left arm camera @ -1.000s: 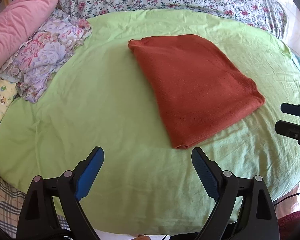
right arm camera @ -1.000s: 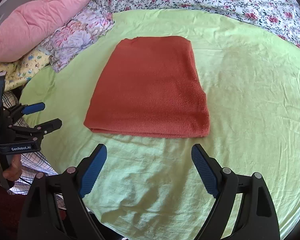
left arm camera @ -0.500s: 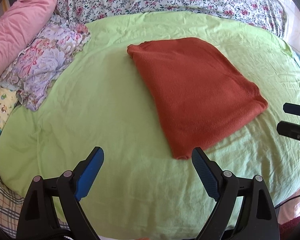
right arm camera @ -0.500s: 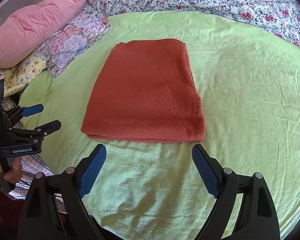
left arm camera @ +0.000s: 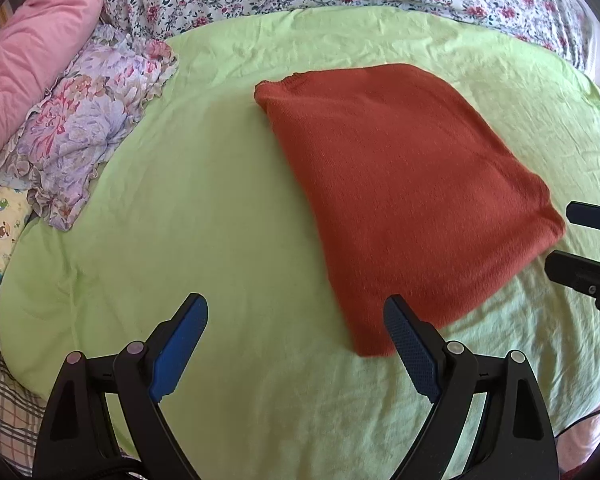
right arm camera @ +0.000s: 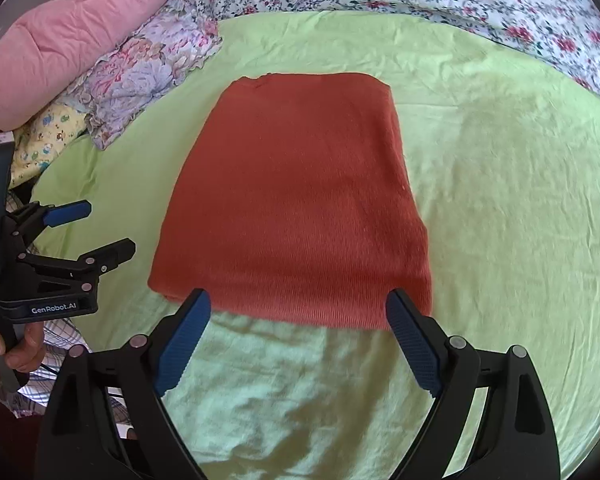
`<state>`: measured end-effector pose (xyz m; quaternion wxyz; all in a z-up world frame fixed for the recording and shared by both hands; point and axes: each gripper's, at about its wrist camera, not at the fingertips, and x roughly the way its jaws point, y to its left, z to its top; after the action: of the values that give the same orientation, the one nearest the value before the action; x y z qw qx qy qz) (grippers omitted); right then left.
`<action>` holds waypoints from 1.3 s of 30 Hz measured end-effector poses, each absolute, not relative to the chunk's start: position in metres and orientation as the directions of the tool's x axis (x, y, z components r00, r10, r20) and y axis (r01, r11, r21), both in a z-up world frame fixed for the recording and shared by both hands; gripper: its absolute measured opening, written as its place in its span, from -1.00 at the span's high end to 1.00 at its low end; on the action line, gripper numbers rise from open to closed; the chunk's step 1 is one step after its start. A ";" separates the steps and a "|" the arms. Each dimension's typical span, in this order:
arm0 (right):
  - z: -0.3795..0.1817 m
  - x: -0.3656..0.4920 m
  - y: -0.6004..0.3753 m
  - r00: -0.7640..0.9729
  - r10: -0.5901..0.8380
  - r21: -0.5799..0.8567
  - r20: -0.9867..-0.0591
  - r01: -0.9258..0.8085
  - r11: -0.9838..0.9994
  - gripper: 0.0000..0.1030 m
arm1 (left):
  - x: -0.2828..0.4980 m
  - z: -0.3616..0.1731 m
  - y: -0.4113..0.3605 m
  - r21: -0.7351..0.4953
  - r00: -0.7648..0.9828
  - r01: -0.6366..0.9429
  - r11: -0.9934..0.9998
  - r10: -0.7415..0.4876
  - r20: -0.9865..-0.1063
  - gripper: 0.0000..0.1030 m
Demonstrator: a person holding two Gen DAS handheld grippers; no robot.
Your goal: Fold small clothes
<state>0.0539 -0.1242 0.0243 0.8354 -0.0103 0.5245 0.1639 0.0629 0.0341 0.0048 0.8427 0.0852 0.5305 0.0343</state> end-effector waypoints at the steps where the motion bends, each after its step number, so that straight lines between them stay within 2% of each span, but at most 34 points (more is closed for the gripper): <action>1: 0.024 0.057 -0.123 0.395 0.265 0.155 -0.879 -0.290 0.945 -0.74 | 0.065 0.005 0.034 0.178 0.433 0.031 0.983 0.147 -0.889 -0.75; 39: 0.021 0.103 -0.115 0.355 0.306 0.201 -0.883 -0.303 0.932 -0.74 | 0.103 0.007 0.027 0.152 0.422 0.021 0.988 0.129 -0.897 -0.75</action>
<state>0.1031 -0.1149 0.0209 0.8232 0.0014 0.5368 0.1849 0.1033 0.0271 0.0075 0.8404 0.0698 0.5365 0.0322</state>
